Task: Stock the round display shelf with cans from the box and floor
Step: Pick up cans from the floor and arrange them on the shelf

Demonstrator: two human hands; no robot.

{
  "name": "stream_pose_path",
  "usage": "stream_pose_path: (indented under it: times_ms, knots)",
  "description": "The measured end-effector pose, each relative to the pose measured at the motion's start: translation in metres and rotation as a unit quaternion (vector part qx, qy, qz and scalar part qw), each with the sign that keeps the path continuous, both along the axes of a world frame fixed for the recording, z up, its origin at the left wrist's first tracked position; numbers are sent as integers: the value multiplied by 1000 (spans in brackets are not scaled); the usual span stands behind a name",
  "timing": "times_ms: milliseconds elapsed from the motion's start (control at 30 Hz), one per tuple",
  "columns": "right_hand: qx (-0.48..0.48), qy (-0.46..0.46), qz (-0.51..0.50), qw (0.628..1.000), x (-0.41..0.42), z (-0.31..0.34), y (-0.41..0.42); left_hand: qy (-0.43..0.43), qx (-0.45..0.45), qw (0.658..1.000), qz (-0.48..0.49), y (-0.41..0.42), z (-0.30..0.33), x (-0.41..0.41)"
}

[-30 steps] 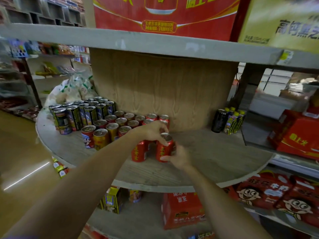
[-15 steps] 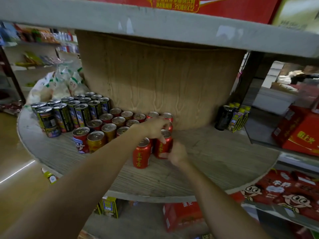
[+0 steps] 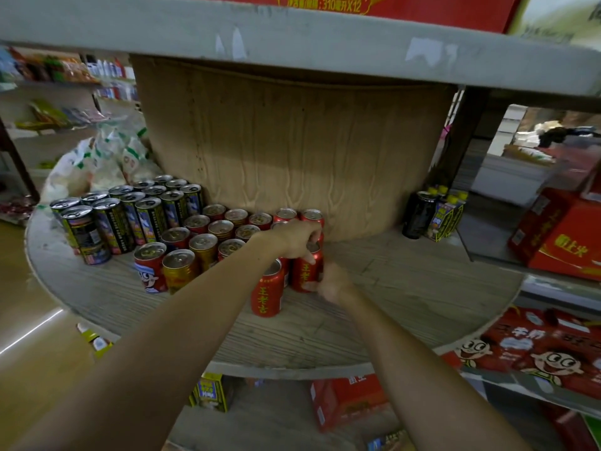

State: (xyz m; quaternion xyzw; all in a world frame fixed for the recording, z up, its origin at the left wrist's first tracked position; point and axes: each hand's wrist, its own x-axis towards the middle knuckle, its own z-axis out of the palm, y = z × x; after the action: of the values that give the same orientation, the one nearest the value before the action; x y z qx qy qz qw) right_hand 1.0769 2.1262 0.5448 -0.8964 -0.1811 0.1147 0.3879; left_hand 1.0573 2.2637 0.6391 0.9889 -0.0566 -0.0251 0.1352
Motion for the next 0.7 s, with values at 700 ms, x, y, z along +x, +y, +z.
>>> stream_pose_path:
  times_ms: [700]
  knots:
    - [12,4,-299,954,-75,-50,-311,96,-162,944,-272,-274,-85,24]
